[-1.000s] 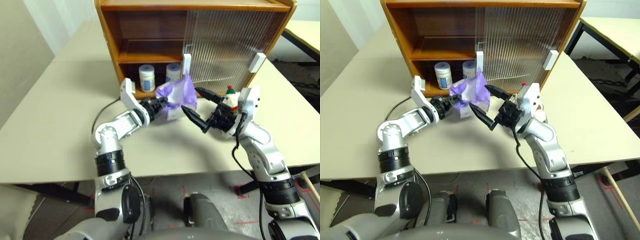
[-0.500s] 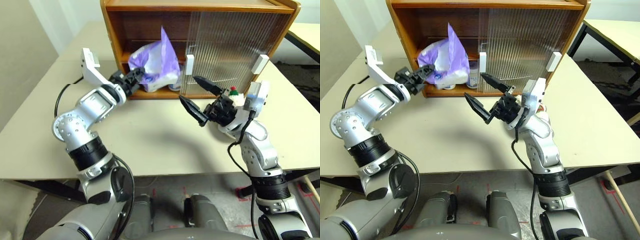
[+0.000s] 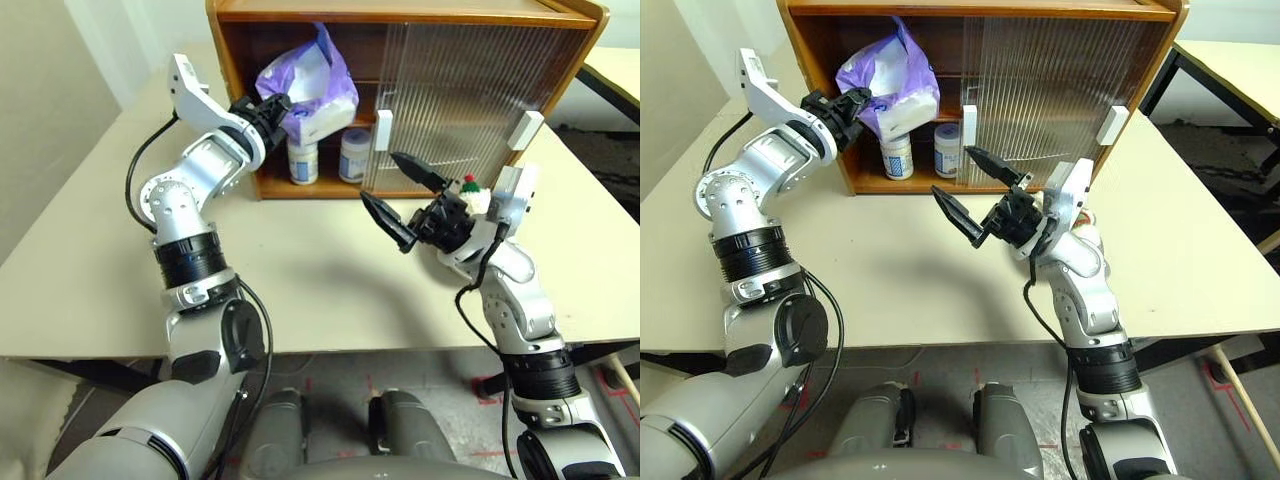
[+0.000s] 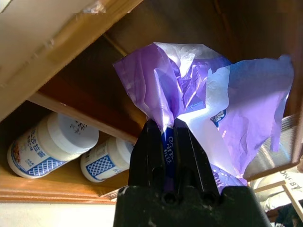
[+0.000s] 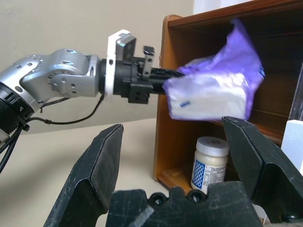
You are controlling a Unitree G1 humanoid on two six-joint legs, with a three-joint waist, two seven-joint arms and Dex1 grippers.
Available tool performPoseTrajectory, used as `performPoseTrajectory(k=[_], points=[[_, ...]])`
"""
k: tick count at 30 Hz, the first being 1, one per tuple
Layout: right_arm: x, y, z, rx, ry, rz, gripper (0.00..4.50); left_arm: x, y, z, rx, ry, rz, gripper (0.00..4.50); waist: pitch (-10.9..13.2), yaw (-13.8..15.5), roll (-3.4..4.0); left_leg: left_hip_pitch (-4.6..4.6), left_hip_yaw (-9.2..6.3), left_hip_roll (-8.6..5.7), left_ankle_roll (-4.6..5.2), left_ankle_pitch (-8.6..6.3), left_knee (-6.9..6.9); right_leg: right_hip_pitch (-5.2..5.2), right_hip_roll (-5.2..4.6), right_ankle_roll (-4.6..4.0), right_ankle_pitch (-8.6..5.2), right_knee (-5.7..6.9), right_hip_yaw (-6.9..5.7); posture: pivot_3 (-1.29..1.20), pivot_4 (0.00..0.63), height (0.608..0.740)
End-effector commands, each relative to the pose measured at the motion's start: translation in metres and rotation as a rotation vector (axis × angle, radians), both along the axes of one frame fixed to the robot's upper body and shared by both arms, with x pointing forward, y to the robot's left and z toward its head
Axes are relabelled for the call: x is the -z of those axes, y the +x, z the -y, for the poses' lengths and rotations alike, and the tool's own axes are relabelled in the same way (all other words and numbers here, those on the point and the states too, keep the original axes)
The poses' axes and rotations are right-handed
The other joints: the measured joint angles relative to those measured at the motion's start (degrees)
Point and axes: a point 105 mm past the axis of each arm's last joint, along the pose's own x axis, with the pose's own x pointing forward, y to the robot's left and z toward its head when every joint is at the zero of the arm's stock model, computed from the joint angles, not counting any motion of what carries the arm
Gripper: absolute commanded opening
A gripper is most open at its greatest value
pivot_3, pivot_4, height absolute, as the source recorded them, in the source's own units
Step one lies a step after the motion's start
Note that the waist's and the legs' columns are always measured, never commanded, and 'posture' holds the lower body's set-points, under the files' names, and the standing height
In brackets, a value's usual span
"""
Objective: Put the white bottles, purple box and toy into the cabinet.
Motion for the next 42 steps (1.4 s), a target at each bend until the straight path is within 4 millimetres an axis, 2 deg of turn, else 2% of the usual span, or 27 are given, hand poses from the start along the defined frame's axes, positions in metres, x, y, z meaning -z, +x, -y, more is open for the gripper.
performPoseTrajectory(k=[1, 7, 12, 19, 24, 27, 30, 39, 42], points=[[0.001, -0.001, 0.003, 0.015, -0.002, 0.008, 4.50, 0.000, 0.005, 0.005, 0.004, 0.016, -0.001, 0.01, 0.0, 0.0, 0.00, 0.00, 0.00, 0.00, 0.00, 0.00, 0.00, 0.00, 0.00, 0.00, 0.00, 0.00, 0.00, -0.03, 0.009, 0.740], [0.003, -0.001, 0.003, 0.014, -0.010, 0.005, 4.50, -0.001, 0.025, 0.003, -0.051, 0.014, 0.012, 0.01, 0.0, -0.2, 0.00, -0.01, 0.01, -0.01, 0.00, 0.00, -0.02, -0.01, 0.02, 0.00, 0.00, -0.03, -0.02, -0.03, 0.000, 0.740], [0.004, -0.001, 0.001, 0.009, -0.023, 0.008, 4.50, 0.011, 0.040, 0.006, -0.083, 0.023, -0.011, 0.01, -0.1, -0.8, 0.00, 0.00, 0.02, -0.01, 0.00, 0.00, -0.02, 0.02, 0.01, 0.02, 0.00, -0.06, -0.02, -0.04, 0.000, 0.740], [0.004, -0.001, 0.002, 0.016, -0.024, 0.006, 4.50, 0.015, 0.055, 0.011, -0.110, -0.038, -0.047, 0.01, -0.1, -1.2, -0.02, -0.01, -0.02, 0.00, 0.00, 0.00, -0.02, 0.06, 0.01, 0.10, 0.00, -0.07, -0.06, -0.04, 0.000, 0.740], [0.003, -0.001, 0.001, 0.015, -0.023, 0.005, 4.50, 0.008, 0.066, 0.008, -0.163, -0.080, -0.044, 0.01, -0.1, -1.2, -0.01, 0.04, -0.04, 0.01, 0.00, 0.00, -0.01, 0.20, -0.04, 0.27, 0.33, -0.23, -0.17, -0.04, 0.000, 0.740], [0.004, -0.001, -0.001, 0.013, -0.024, 0.003, 4.50, 0.002, 0.070, 0.007, -0.175, -0.095, -0.035, 0.01, -0.1, -1.4, -0.01, -0.01, -0.06, 0.09, 0.00, 0.00, -0.10, 0.29, -0.02, 0.05, 0.76, -0.75, -0.31, -0.04, 0.000, 0.740], [0.006, -0.001, 0.000, 0.016, -0.023, -0.011, 4.50, -0.006, 0.072, 0.007, -0.178, -0.101, -0.014, 1.00, -0.1, -1.5, 0.00, -0.05, -0.04, 0.12, -0.01, -0.01, -0.15, 0.33, -0.03, -0.24, 0.88, -1.00, -0.34, -0.04, 0.000, 0.740], [0.009, -0.001, -0.001, 0.009, -0.027, -0.032, 4.50, -0.018, 0.067, 0.000, -0.175, -0.073, 0.041, 4.45, -0.1, -1.9, 0.00, -0.16, -0.01, 0.15, -0.01, -0.01, -0.32, 0.28, -0.07, -0.43, 1.06, -1.15, -0.42, -0.03, 0.000, 0.740], [0.010, -0.001, -0.002, 0.003, -0.029, -0.035, 4.50, -0.023, 0.060, -0.003, -0.161, -0.063, 0.064, 4.45, -0.1, -1.9, 0.01, -0.15, -0.02, 0.13, -0.01, -0.01, -0.35, 0.25, -0.06, -0.18, 1.15, -1.14, -0.41, -0.03, 0.000, 0.740]])
